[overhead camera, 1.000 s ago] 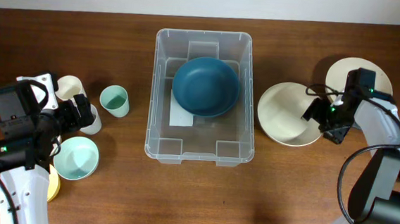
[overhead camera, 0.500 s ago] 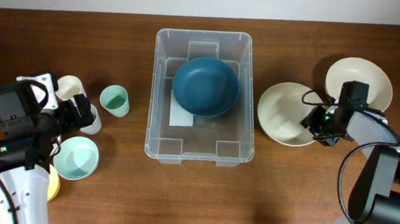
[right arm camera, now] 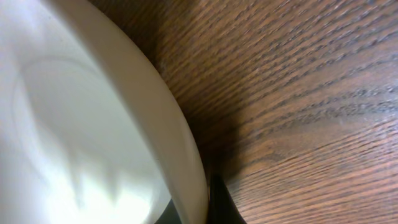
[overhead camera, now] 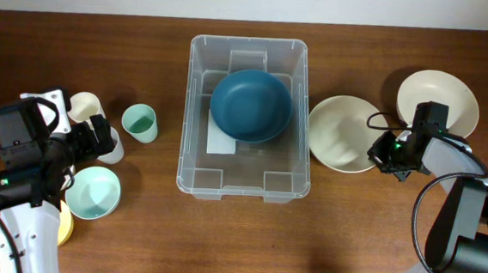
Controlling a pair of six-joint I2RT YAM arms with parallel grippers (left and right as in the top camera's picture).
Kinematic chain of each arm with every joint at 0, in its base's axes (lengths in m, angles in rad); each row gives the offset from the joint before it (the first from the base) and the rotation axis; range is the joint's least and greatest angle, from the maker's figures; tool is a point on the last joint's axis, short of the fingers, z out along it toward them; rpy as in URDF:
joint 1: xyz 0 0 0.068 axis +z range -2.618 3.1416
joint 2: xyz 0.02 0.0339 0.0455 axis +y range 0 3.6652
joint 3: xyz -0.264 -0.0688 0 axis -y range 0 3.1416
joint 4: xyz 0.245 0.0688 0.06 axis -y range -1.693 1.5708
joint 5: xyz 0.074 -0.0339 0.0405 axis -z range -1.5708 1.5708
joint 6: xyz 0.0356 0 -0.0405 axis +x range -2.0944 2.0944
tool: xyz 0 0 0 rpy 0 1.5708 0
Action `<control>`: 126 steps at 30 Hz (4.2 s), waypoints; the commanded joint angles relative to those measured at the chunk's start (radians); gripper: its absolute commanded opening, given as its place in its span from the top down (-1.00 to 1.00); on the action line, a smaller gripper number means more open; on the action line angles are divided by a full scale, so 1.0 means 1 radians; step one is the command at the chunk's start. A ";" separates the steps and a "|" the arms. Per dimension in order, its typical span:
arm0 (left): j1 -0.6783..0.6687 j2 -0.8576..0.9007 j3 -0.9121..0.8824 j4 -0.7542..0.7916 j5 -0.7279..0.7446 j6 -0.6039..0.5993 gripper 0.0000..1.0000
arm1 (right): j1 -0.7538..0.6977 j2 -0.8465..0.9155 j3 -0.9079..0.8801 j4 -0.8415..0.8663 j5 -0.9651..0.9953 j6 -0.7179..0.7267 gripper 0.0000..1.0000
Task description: Pack container
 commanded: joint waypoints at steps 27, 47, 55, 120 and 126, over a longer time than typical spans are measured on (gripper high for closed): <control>0.006 0.002 0.018 0.001 0.008 -0.002 -0.99 | 0.447 -0.363 0.521 -0.122 0.165 -0.257 0.92; 0.006 0.002 0.018 0.001 0.008 -0.002 -0.99 | 0.609 0.109 0.523 0.034 0.242 -0.256 0.70; 0.006 0.002 0.018 0.000 0.008 -0.002 -0.99 | 0.585 0.047 0.591 -0.093 0.342 -0.264 0.22; 0.006 0.002 0.018 -0.002 0.011 -0.002 -0.99 | 0.043 0.520 0.865 -0.475 0.604 -0.410 0.73; 0.006 0.002 0.018 -0.002 0.011 -0.002 -0.99 | 0.043 0.520 0.865 -0.475 0.604 -0.409 0.92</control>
